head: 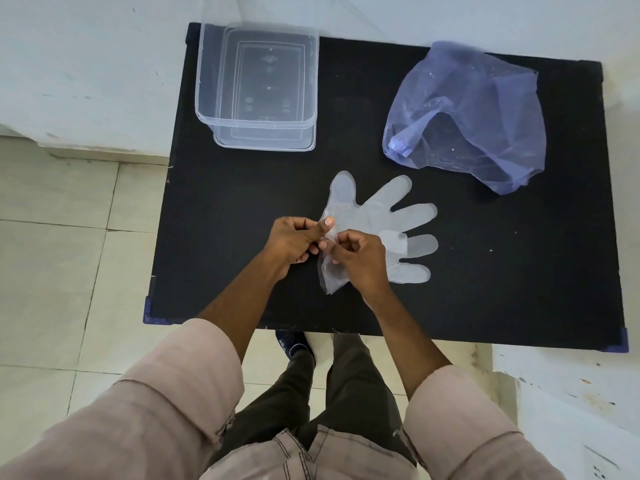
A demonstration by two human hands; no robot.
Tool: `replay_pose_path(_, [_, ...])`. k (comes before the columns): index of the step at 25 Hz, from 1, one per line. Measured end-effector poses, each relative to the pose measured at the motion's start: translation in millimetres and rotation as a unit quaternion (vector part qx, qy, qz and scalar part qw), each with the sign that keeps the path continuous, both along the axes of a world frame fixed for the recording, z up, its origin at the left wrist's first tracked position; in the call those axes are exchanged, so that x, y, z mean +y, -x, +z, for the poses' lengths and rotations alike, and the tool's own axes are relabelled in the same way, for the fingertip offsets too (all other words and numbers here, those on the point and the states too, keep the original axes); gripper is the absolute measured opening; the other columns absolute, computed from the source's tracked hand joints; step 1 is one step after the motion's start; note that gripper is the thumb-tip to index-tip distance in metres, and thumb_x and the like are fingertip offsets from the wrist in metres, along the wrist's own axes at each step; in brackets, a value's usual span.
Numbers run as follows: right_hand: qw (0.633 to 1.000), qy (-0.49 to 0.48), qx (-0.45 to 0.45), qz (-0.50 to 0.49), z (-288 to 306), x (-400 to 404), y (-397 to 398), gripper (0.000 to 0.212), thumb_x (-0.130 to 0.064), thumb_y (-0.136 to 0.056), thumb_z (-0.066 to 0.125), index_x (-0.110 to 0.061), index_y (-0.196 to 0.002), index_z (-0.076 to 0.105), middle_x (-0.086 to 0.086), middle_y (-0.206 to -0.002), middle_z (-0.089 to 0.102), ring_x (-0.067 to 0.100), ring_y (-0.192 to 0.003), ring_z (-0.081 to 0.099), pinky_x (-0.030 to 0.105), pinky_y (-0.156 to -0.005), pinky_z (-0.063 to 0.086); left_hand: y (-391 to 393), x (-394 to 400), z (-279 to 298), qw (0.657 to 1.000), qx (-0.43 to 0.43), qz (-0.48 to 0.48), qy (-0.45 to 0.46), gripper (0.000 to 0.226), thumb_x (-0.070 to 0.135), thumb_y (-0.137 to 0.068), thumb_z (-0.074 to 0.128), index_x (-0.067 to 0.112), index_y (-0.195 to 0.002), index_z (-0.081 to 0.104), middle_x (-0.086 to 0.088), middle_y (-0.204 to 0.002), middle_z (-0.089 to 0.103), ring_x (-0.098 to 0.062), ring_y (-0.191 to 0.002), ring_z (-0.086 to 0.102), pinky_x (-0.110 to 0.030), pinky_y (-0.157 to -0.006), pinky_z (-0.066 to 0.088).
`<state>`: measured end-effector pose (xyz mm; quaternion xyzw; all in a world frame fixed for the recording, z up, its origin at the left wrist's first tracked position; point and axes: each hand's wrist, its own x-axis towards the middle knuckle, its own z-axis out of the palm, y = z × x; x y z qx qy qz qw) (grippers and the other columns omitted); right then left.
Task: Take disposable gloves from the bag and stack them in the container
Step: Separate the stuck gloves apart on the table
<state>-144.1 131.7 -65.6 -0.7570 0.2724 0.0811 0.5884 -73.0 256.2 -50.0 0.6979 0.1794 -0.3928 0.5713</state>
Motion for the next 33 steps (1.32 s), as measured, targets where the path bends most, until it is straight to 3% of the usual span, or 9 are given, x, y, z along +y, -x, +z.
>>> replay_pose_path(3, [0.998, -0.068, 0.0, -0.02, -3.0, -2.1, 1.3, 0.02, -0.018, -0.083, 0.073, 0.0, -0.092, 0.074, 0.011, -0.078, 0.072, 0.011, -0.064, 0.064, 0.02, -0.063, 0.052, -1.1, 3.5, -3.1, 1.0, 0.002, 0.011, 0.016, 0.032, 0.041, -0.081, 0.074, 0.015, -0.066, 0.065, 0.004, -0.057, 0.064, -0.006, -0.048, 0.051, -0.02, -0.048, 0.041])
replay_pose_path(6, [0.997, -0.071, 0.0, -0.022, -2.8, -3.7, 2.3, 0.017, -0.019, -0.085, 0.07, -0.004, -0.089, 0.074, 0.006, -0.076, 0.072, 0.01, -0.063, 0.065, 0.018, -0.063, 0.053, -1.7, 7.5, -5.4, 0.999, 0.006, 0.021, 0.034, 0.029, 0.039, -0.083, 0.072, 0.016, -0.065, 0.067, 0.004, -0.061, 0.065, -0.006, -0.049, 0.05, -0.021, -0.05, 0.041])
replay_pose_path(10, [0.996, -0.077, -0.005, -0.045, 4.7, -7.0, 1.6, 0.005, -0.015, -0.087, 0.068, -0.012, -0.085, 0.071, -0.002, -0.075, 0.07, 0.003, -0.064, 0.066, 0.014, -0.063, 0.054, -3.3, 12.6, -6.6, 0.998, 0.021, 0.045, 0.046, 0.013, 0.031, -0.082, 0.075, 0.018, -0.082, 0.075, 0.004, -0.069, 0.068, -0.005, -0.05, 0.05, -0.021, -0.05, 0.042])
replay_pose_path(16, [0.997, -0.04, -0.015, -0.065, 23.5, -19.1, 0.1, 0.007, -0.014, -0.086, 0.068, -0.016, -0.079, 0.068, -0.005, -0.077, 0.068, 0.002, -0.068, 0.064, 0.012, -0.064, 0.053, -2.3, 15.6, -12.2, 0.995, -0.032, 0.071, -0.06, 0.017, 0.028, -0.08, 0.079, 0.014, -0.088, 0.077, 0.001, -0.074, 0.073, -0.005, -0.045, 0.049, -0.017, -0.04, 0.039])
replay_pose_path(20, [0.996, -0.024, -0.014, -0.082, 42.1, -30.0, -5.1, 0.015, -0.013, -0.086, 0.068, -0.021, -0.074, 0.064, -0.008, -0.08, 0.065, 0.012, -0.076, 0.062, 0.018, -0.068, 0.055, -2.0, 16.9, -15.6, 0.992, -0.058, 0.07, -0.092, 0.011, 0.02, -0.081, 0.078, 0.011, -0.087, 0.077, -0.002, -0.079, 0.075, 0.002, -0.04, 0.055, -0.01, -0.038, 0.039])
replay_pose_path(23, [0.993, -0.041, 0.009, -0.11, 54.1, -49.2, -10.3, 0.011, -0.013, -0.084, 0.068, -0.015, -0.074, 0.064, -0.005, -0.08, 0.064, 0.013, -0.078, 0.058, 0.025, -0.068, 0.051, -1.4, 21.6, -21.2, 0.987, -0.088, 0.049, -0.128, 0.007, 0.02, -0.08, 0.08, 0.015, -0.083, 0.076, -0.002, -0.081, 0.075, -0.004, -0.057, 0.061, -0.017, -0.05, 0.049])
replay_pose_path(26, [0.989, -0.06, -0.023, -0.134, 68.5, -70.0, -12.0, 0.013, -0.006, -0.081, 0.065, -0.011, -0.07, 0.062, -0.002, -0.069, 0.058, 0.007, -0.064, 0.053, 0.02, -0.056, 0.045, 0.0, 28.4, -27.2, 0.977, -0.14, 0.01, -0.16, 0.007, 0.025, -0.078, 0.081, 0.021, -0.077, 0.075, 0.002, -0.079, 0.075, -0.012, -0.072, 0.068, -0.03, -0.067, 0.059])
replay_pose_path(30, [0.986, -0.055, -0.04, -0.149, 85.0, -87.6, -14.3, 0.018, -0.003, -0.08, 0.064, -0.013, -0.066, 0.059, -0.001, -0.07, 0.058, 0.008, -0.067, 0.053, 0.022, -0.061, 0.045, -0.1, 38.3, -29.6, 0.954, -0.199, -0.078, -0.211, 0.004, 0.025, -0.082, 0.076, 0.025, -0.084, 0.073, 0.004, -0.086, 0.073, -0.009, -0.079, 0.065, -0.03, -0.071, 0.054])
replay_pose_path(33, [0.99, -0.019, -0.026, -0.137, 90.8, -91.7, -16.4, 0.015, -0.005, -0.082, 0.062, -0.012, -0.069, 0.061, -0.001, -0.078, 0.062, 0.008, -0.073, 0.057, 0.023, -0.067, 0.049, -1.5, 40.7, -22.3, 0.949, -0.216, -0.079, -0.216, 0.013, 0.017, -0.088, 0.065, 0.029, -0.093, 0.066, 0.001, -0.099, 0.069, -0.014, -0.087, 0.064, -0.028, -0.071, 0.051])
